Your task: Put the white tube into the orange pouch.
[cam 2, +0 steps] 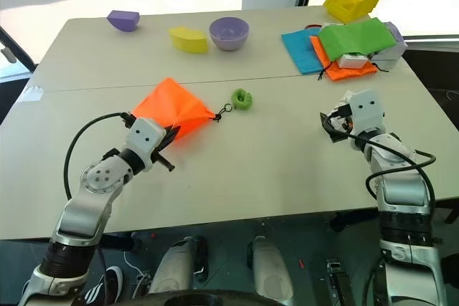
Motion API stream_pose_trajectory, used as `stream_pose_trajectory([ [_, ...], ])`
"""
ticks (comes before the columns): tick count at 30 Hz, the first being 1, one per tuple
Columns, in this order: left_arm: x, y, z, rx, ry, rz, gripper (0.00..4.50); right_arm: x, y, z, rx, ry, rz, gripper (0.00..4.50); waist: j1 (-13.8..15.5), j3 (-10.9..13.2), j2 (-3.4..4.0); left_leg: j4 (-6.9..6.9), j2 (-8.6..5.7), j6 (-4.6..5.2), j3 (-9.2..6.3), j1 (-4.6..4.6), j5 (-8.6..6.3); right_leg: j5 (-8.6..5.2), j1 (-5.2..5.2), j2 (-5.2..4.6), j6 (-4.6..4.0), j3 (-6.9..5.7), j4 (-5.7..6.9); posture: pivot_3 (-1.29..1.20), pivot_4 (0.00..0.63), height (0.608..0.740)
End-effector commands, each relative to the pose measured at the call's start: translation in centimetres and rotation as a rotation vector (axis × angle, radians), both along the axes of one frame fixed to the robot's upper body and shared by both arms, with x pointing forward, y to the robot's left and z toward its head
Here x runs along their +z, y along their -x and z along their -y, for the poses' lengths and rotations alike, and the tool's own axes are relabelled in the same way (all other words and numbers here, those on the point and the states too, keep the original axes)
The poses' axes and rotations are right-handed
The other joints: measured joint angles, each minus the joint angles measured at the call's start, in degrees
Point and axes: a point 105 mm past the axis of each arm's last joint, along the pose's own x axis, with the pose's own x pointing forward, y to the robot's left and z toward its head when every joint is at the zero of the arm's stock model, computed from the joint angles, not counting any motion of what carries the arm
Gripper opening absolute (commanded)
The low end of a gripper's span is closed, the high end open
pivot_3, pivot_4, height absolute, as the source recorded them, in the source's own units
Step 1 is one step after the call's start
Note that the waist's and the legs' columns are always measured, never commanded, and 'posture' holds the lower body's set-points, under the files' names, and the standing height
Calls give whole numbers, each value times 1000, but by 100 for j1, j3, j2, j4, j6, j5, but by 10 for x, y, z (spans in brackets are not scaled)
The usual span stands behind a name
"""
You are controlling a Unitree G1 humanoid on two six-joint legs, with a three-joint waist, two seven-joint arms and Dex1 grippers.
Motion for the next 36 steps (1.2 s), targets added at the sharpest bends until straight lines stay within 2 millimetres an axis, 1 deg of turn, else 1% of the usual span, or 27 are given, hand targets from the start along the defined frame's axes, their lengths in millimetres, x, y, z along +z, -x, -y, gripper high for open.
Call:
stream_pose_trajectory([
  [1,6,0,5,-16,-10,40,46,12,0,-9,-87,-45,-22,4500,1,0,0,-2,0,0,0,0,0,0,-1,1,1,0,0,0,150,740],
  [3,5,0,5,-17,-9,39,46,14,0,-8,-151,-56,-56,4500,2,-1,2,-6,0,0,1,-7,0,1,-12,1,3,0,0,0,150,740],
  [4,4,0,5,-17,-9,38,46,15,0,-3,-200,-74,-72,4500,5,-2,3,-7,0,0,2,-17,0,1,-22,2,3,0,0,0,150,740],
  [5,4,0,4,-15,-7,35,46,20,-1,-2,-228,-108,-73,4500,8,-2,4,-5,0,1,2,-31,1,2,-34,3,4,-1,1,0,150,740],
  [8,1,0,4,-12,-6,30,46,24,-4,-3,-291,-202,-115,4500,10,-3,5,5,-2,1,1,-77,2,10,-72,5,18,-2,1,0,150,740],
  [12,-1,0,7,-13,0,26,46,21,-9,0,-363,-242,-160,4500,9,-3,5,6,-6,2,1,-88,2,12,-80,6,21,-4,1,0,150,740],
  [14,-1,1,7,-13,4,25,46,16,-11,2,-408,-257,-190,4500,12,-3,5,5,-8,2,3,-89,2,12,-81,7,21,-5,1,0,150,740],
  [16,-3,2,8,-13,5,20,46,14,-15,-1,-425,-333,-211,4500,7,-3,5,5,-9,2,6,-91,2,12,-82,8,21,-6,1,0,150,740],
  [17,-2,2,8,-14,7,22,46,16,-17,2,-448,-329,-208,4500,5,-3,5,5,-9,2,6,-91,2,12,-83,9,21,-6,1,0,150,740],
  [19,-2,3,9,-15,8,22,46,19,-21,2,-451,-336,-206,4500,2,-3,5,5,-9,2,6,-91,2,12,-85,10,21,-6,1,0,150,740],
  [21,-2,4,10,-13,9,23,46,19,-22,7,-478,-285,-213,4500,0,-3,5,5,-9,2,7,-91,2,12,-84,10,21,-7,1,0,150,740],
  [24,-2,4,10,-13,10,23,46,13,-26,0,-448,-322,-244,4500,-3,-3,5,5,-9,2,8,-91,2,12,-84,11,21,-7,1,0,150,740],
  [26,-2,5,10,-12,8,24,46,10,-28,0,-455,-336,-250,4500,-1,-3,5,5,-9,2,8,-91,2,12,-84,12,21,-7,1,0,150,740],
  [29,-1,5,10,-10,9,27,46,3,-28,-4,-446,-319,-269,4500,-1,-3,5,4,-9,2,8,-92,2,12,-84,14,21,-7,1,0,150,740],
  [32,-2,5,11,-11,6,28,46,1,-28,-6,-445,-318,-271,4500,-7,-3,5,5,-8,2,8,-91,2,12,-84,14,21,-7,1,0,150,740],
  [33,-1,5,11,-13,7,29,0,1,-28,-5,-448,-319,-267,3968,-7,-3,5,5,-8,2,8,-91,2,12,-84,14,22,-7,1,0,150,740],
  [34,-1,4,12,-14,8,30,0,0,-28,-5,-445,-315,-268,3656,-5,-3,5,5,-8,2,8,-91,2,12,-84,14,22,-7,1,0,150,740],
  [35,-1,4,13,-15,9,30,0,0,-27,-5,-448,-307,-269,3232,-3,-3,5,5,-8,2,8,-91,2,12,-84,14,22,-7,1,0,150,740],
  [36,-1,4,13,-16,9,30,0,-1,-27,-5,-448,-306,-270,2709,-3,-3,5,5,-8,2,8,-91,2,12,-84,14,22,-7,1,0,150,740],
])
